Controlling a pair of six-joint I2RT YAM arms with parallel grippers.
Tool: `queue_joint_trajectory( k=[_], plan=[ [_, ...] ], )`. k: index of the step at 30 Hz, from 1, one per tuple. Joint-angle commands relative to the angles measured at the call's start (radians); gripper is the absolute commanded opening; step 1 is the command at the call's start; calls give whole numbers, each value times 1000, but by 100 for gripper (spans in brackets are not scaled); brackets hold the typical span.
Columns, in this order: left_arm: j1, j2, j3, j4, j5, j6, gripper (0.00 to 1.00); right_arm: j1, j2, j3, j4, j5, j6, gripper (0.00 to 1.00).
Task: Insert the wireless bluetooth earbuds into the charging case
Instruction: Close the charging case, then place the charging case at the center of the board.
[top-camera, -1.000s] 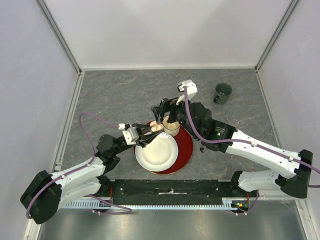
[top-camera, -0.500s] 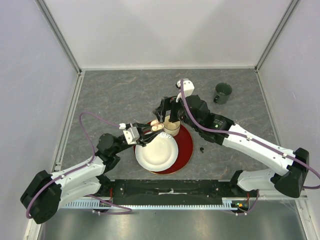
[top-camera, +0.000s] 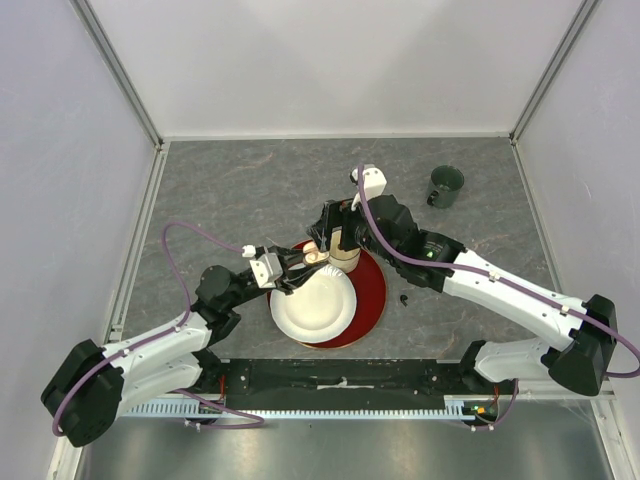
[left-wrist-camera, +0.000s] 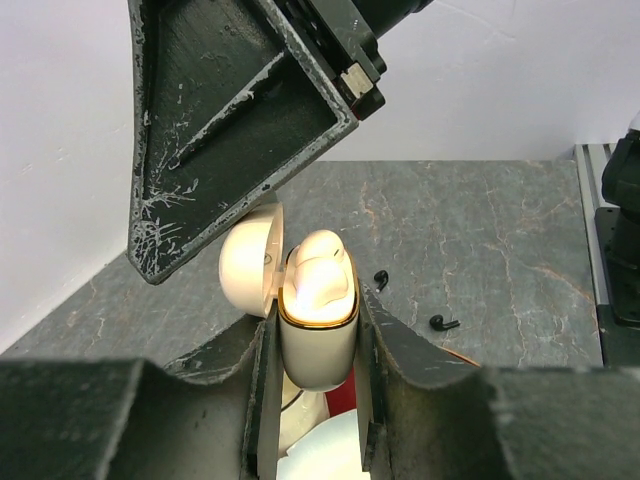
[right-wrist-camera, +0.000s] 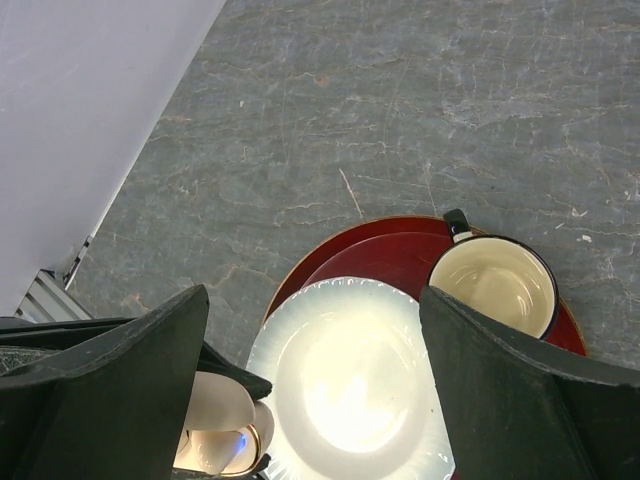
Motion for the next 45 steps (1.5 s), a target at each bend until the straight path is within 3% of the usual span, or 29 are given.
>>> queue_joint_trajectory(
  k=[1, 25, 28, 32, 41, 45],
  plan=[
    [1, -4, 39, 60, -21, 38, 2, 1, -4, -23, 4, -12, -1, 93],
    [1, 13, 71, -9, -211, -38, 2, 2, 4, -46, 20, -10, -24, 93],
    [1, 13, 84, -41, -247, -64, 2, 1, -5, -54, 24, 37, -21, 93],
    [5, 13, 163, -217, -326, -119, 2, -2, -39, -64, 27, 189, 13, 95],
    [262, 83, 317, -506, -235, -408, 2, -63, -157, -112, 34, 343, 85, 95],
    [389, 190, 384, -576, -104, -593, 2, -83, -192, -149, 34, 355, 91, 95]
  ],
)
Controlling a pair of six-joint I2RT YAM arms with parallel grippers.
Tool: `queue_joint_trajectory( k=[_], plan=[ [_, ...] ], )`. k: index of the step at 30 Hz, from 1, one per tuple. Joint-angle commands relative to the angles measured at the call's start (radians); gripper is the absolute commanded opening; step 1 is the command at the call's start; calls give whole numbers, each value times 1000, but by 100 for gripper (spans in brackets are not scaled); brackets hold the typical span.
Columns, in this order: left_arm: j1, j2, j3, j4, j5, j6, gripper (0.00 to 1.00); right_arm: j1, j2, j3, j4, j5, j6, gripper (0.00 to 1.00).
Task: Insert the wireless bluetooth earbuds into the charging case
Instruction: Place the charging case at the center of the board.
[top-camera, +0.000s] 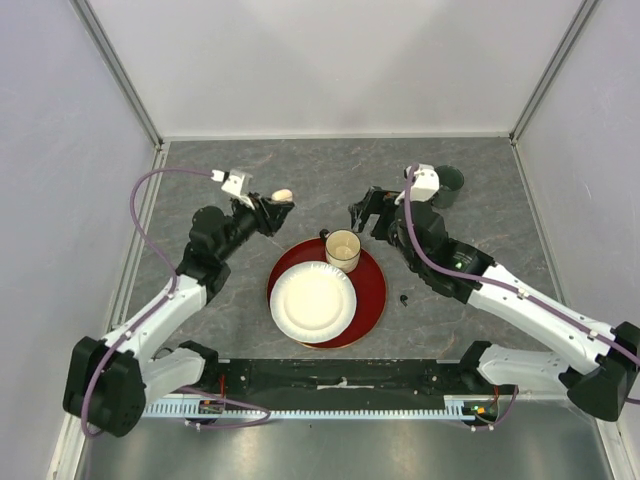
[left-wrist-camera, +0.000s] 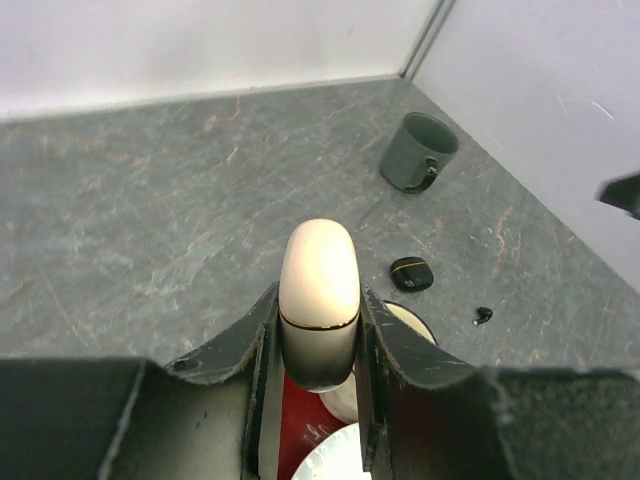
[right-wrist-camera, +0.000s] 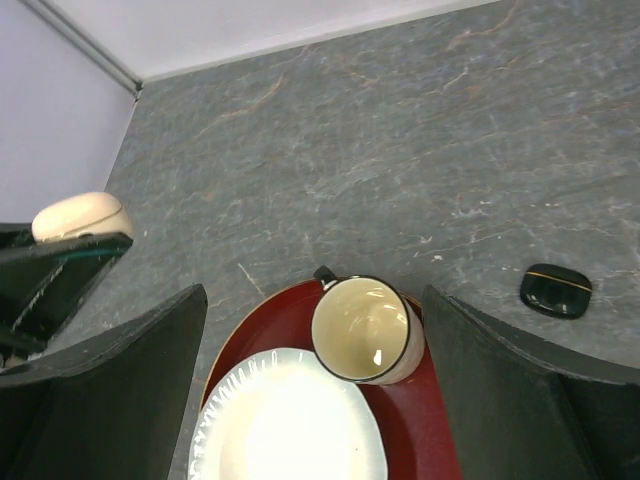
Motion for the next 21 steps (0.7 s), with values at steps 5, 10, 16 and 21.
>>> queue_joint_trajectory(
  k=[5, 10, 16, 21],
  plan=[
    [141, 239, 158, -148, 209, -320, 2, -24, -51, -49, 6, 23, 35, 95],
    [164, 421, 245, -192, 226, -372, 2, -27, -57, -63, 2, -2, 41, 95],
    [240, 609, 363, -263, 274, -397, 2, -32, -50, -60, -6, -17, 43, 95],
    [254, 747, 420, -255, 355, -407, 2, -34, -45, -52, -9, -46, 69, 95]
  ],
)
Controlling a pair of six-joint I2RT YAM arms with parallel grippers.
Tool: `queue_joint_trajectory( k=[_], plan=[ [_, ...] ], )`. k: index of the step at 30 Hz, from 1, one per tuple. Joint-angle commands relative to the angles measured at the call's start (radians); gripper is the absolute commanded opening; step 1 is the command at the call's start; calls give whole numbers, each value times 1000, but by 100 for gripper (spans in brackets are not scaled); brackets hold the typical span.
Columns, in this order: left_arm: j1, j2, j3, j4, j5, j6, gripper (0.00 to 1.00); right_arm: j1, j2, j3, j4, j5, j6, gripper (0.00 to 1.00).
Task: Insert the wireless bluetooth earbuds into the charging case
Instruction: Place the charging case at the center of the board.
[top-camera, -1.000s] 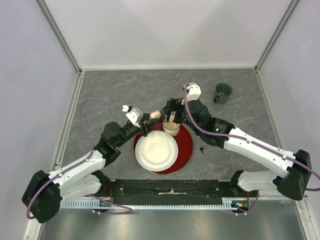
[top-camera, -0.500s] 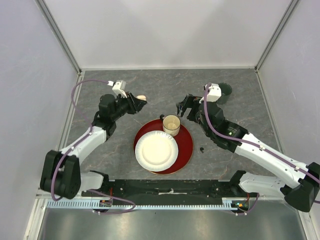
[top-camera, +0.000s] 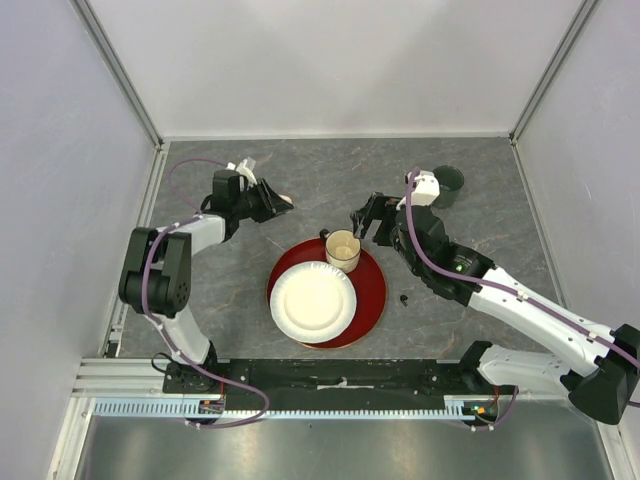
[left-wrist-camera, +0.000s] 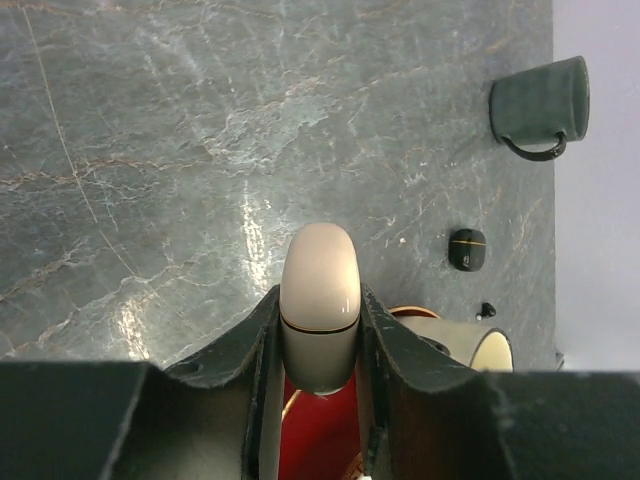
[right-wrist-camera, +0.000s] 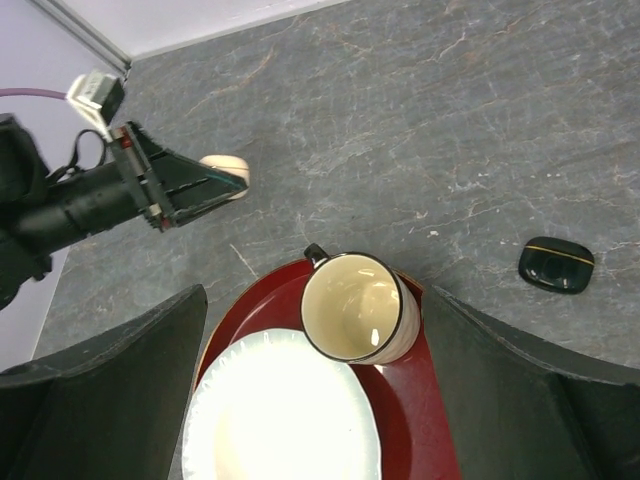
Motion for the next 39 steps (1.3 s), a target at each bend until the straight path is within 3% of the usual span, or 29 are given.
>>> queue_joint_trajectory(
  k=[1, 11, 17, 23, 26, 27, 33, 39],
  plan=[
    [10, 81, 63, -4, 108, -53, 2, -6, -12, 7, 3, -34, 35, 95],
    [16, 170, 24, -26, 51, -91, 2, -6, -26, -45, 0, -39, 57, 95],
    [16, 227, 52, -23, 101, -96, 3, -6, -11, -39, 1, -39, 44, 95],
    [18, 242, 57, -17, 117, -93, 19, -6, 14, -36, 1, -45, 49, 95],
    [18, 239, 58, -16, 108, -93, 32, -6, 23, -33, 1, -52, 49, 95],
    [19, 239, 58, -16, 105, -93, 41, -5, 24, -33, 1, -54, 47, 95],
    [25, 210, 69, -56, 63, -71, 63, -8, 20, -40, 0, -45, 43, 95],
    [35, 147, 73, -160, -24, -4, 65, -13, 20, -45, -5, -42, 46, 95]
  ],
)
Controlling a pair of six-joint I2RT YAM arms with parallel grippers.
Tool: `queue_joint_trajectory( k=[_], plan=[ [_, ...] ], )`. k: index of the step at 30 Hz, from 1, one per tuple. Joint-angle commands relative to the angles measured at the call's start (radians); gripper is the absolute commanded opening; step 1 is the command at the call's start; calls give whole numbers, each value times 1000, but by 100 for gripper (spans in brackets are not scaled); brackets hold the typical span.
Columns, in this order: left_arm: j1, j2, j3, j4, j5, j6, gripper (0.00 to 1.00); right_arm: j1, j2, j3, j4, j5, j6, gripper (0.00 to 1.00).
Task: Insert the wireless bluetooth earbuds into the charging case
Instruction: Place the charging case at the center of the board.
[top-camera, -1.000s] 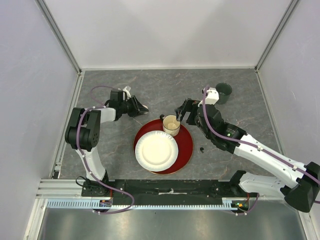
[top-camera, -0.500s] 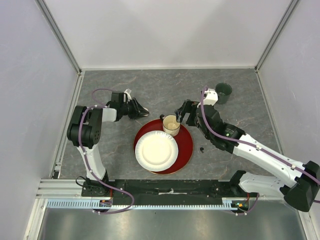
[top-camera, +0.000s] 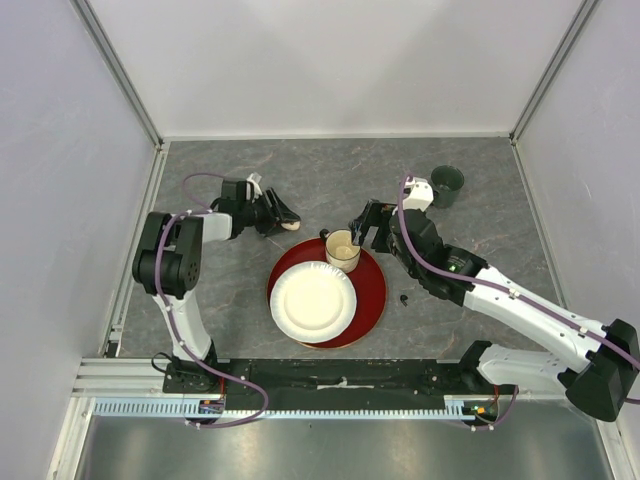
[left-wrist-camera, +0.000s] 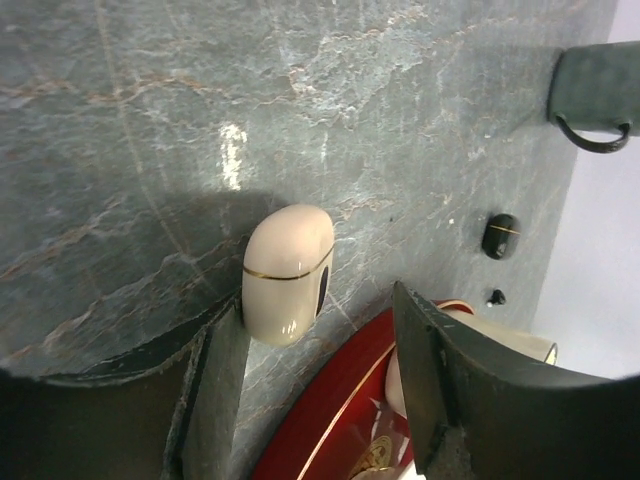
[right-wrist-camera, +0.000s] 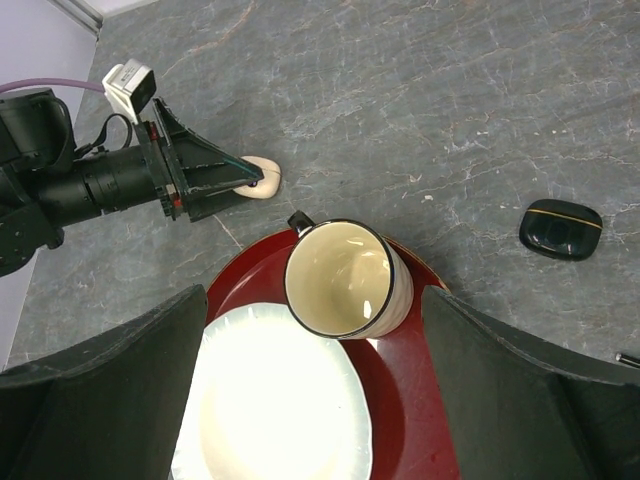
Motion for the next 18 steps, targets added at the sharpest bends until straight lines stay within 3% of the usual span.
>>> queue_joint_trajectory(
  k=[1, 10, 18],
  plan=[
    [17, -78, 9, -121, -135, 88, 66, -7, -2, -2, 10, 5, 1, 95],
    [30, -195, -34, -219, -253, 159, 68, -46, 32, 25, -71, 89, -4, 95],
    [30, -492, -108, -262, -322, 213, 68, -239, 124, 15, -116, -11, 13, 96]
  ],
)
